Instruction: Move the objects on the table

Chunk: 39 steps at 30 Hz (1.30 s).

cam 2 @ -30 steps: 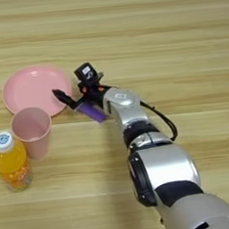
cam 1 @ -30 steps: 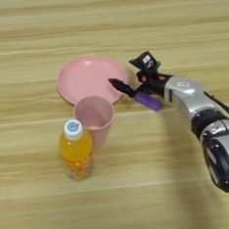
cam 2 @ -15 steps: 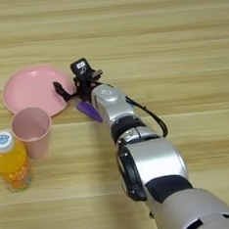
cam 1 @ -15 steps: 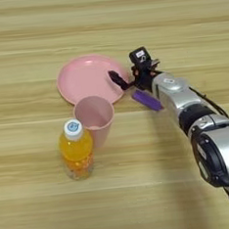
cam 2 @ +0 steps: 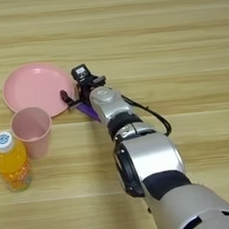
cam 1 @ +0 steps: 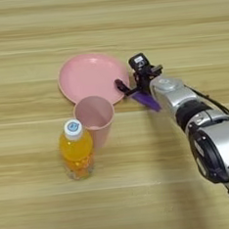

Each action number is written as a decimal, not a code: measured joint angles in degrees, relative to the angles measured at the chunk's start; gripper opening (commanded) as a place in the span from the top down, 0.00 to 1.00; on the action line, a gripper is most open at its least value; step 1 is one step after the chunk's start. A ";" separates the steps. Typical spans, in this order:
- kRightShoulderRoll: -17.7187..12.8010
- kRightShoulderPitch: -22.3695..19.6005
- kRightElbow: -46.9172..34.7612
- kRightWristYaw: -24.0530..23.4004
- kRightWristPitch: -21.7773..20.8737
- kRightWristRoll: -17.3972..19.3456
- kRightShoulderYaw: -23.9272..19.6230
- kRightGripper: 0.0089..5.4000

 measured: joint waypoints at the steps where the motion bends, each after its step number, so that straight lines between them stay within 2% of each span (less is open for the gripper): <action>1: 0.00 -0.09 0.00 -0.13 0.15 0.00 -0.02 0.01; 10: -0.24 -1.06 0.73 -4.87 2.15 0.46 -2.08 0.01; 17: -1.28 -1.24 1.52 -6.83 2.34 0.45 -3.41 0.01; 30: -6.88 -1.31 3.39 -9.54 2.38 0.33 -5.02 0.01; 39: -11.89 -1.04 4.35 -11.23 2.37 0.37 -6.73 0.01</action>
